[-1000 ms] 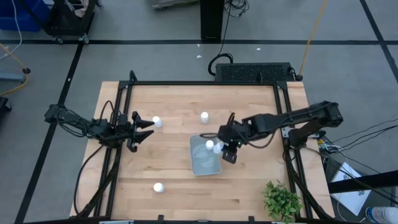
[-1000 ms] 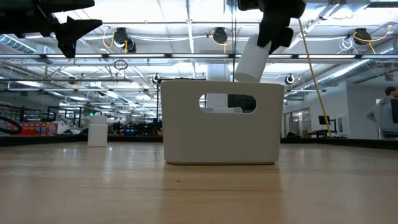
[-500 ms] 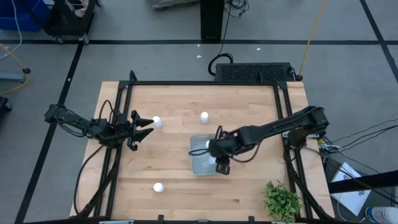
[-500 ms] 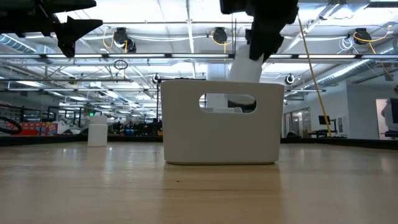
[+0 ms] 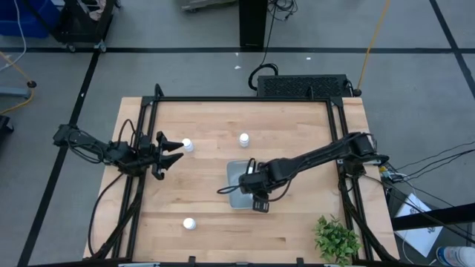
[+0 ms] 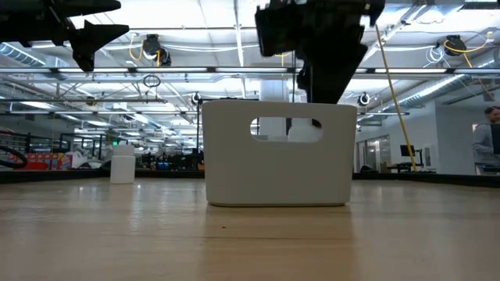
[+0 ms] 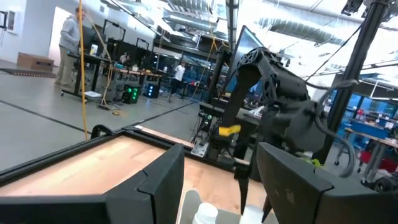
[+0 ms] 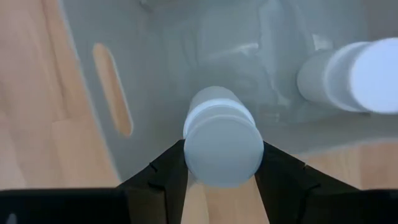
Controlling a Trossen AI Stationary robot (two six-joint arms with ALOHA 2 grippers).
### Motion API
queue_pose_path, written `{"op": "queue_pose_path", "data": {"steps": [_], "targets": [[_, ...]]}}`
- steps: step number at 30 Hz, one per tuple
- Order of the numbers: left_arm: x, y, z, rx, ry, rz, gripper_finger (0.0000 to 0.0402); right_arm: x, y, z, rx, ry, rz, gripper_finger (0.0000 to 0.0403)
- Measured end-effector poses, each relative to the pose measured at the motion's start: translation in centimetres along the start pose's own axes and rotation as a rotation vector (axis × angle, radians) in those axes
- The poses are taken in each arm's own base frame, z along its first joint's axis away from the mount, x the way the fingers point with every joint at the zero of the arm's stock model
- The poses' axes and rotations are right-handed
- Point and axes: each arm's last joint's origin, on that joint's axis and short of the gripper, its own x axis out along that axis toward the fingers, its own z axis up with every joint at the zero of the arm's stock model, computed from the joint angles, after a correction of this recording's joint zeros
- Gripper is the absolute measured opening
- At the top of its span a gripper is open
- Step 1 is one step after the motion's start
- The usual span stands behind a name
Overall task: Pick and place pill bottles into a basket
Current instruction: Put the white medicine bottle into the gray bin
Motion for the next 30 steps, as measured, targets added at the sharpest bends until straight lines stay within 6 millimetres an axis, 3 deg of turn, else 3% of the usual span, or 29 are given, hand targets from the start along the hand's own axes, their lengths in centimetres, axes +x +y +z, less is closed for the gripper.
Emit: {"op": "queue_pose_path", "data": {"steps": [5, 13, 30], "targets": [[0.0, 0.0, 0.0, 0.002, 0.004, 0.0, 0.0209, 1.3, 0.0, 0.0, -0.006, 0.036, -0.015, 0.0154], [0.0, 0.0, -0.1, 0.007, 0.013, 0.002, 0.0209, 1.3, 0.0, 0.1, -0.013, 0.027, -0.007, 0.0157], [0.0, 0.0, -0.2, 0.007, 0.015, 0.002, 0.0209, 1.2, 0.2, 0.3, -0.012, 0.013, 0.022, 0.0205]]}}
